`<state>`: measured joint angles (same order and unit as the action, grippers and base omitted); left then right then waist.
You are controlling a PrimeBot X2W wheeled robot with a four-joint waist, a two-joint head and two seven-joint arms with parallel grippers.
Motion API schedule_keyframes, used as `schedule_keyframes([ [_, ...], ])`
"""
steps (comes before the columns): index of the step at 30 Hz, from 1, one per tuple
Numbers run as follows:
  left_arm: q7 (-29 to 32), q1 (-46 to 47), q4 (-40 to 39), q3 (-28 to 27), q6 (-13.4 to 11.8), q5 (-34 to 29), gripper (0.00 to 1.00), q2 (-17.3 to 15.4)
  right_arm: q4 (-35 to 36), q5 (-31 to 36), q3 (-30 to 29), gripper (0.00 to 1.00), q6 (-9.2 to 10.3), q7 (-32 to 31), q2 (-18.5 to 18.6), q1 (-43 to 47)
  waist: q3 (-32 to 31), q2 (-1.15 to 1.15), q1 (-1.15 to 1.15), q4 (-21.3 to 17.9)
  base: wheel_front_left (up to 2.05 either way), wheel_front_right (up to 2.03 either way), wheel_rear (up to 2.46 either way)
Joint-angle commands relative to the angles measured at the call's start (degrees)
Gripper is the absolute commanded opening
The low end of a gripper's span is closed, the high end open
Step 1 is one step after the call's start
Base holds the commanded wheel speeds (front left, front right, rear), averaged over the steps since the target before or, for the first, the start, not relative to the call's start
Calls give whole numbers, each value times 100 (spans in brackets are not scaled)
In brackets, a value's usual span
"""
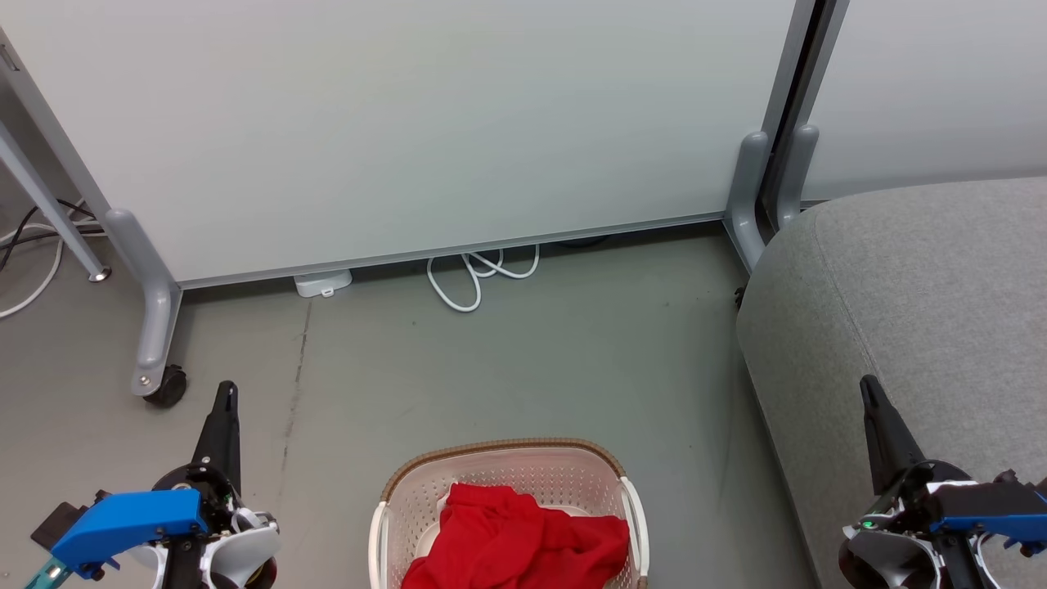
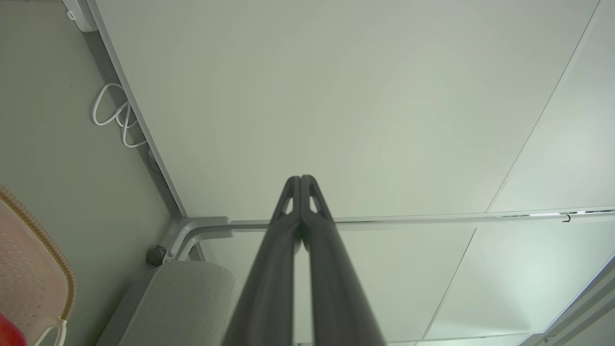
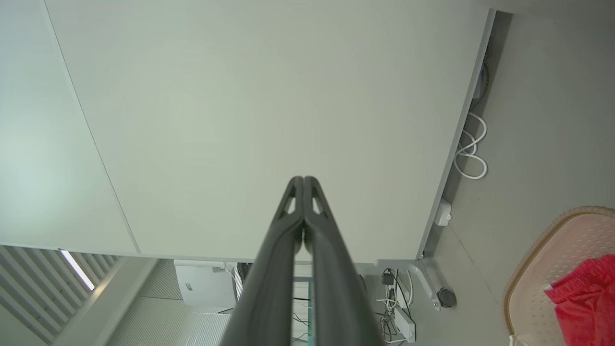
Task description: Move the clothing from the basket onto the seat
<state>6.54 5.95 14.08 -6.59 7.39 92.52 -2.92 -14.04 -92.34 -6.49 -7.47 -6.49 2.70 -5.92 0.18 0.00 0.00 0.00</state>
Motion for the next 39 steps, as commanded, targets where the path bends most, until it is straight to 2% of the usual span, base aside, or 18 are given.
schedule_keyframes([
  [1, 14, 59, -27, -4, 20, -21, 0, 9, 2, -17, -3, 0, -5, -12, 37, -68, 0, 0, 0, 0, 0, 0, 0],
  [2, 14, 59, -27, -4, 20, -21, 0, 9, 2, -17, -3, 0, -5, -12, 37, -68, 0, 0, 0, 0, 0, 0, 0],
  [3, -3, -6, 18, 3, -1, 2, 100, 1, -10, 1, 2, 100, 0, 1, -4, 10, 0, 0, 0, 0, 0, 0, 0],
  [7, -11, -234, 224, 6, -3, 4, 100, 37, -219, 1, 17, 100, 9, 3, -48, 196, 0, 0, 0, 0, 0, 0, 0],
  [23, -462, -145, 160, 283, -7, -319, 100, 26, -113, 247, 380, 100, 6, 455, -32, 121, 4, 0, 0, 3, 0, 0, 0],
  [33, -705, -121, 26, 401, -192, -1454, 100, 20, -171, 1124, 461, 100, 4, 698, -22, 67, 19, 0, 0, 18, 0, 0, 0],
  [39, -840, -132, -53, 597, -304, -2525, 100, 16, -184, 1849, 508, 100, 3, 833, -17, 40, 35, 0, 0, 30, 0, 0, 0],
])
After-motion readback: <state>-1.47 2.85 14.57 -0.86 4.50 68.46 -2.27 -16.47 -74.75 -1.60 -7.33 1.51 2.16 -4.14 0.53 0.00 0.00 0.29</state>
